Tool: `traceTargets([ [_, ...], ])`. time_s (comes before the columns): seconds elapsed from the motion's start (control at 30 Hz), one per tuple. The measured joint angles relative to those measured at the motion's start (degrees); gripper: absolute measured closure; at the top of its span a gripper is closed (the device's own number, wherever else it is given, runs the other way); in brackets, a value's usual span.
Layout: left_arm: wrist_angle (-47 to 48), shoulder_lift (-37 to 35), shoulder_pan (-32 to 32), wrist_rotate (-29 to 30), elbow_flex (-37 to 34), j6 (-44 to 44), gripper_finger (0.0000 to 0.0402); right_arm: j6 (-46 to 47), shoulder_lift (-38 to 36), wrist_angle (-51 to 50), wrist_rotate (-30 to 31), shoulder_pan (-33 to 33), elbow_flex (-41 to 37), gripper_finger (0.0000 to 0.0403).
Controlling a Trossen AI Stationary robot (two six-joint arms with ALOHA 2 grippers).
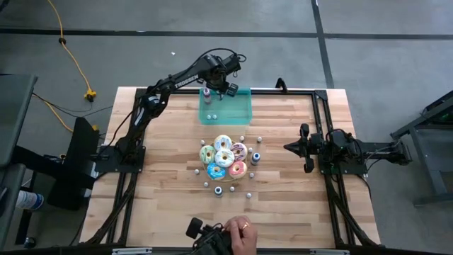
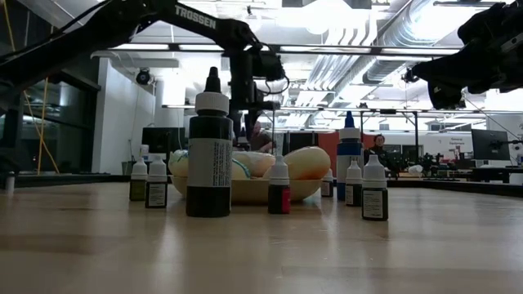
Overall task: Pick & Place food coloring
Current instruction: Put the large violet food coloring bottle into the green container
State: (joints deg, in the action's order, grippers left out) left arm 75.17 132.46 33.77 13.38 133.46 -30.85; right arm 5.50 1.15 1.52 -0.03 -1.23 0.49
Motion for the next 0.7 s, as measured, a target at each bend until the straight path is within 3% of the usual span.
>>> traceTargets([
  [0.5,1.0,1.5,0.0,-0.6,-0.1,1.0,0.0297,0.0,0.0,0.0,0.0,0.0,0.0,0.0402],
  [0.7,1.4,1.5,0.0,-1.6,-0.1,2.0,0.0277,0.0,0.0,0.0,0.0,0.0,0.0,0.0402],
])
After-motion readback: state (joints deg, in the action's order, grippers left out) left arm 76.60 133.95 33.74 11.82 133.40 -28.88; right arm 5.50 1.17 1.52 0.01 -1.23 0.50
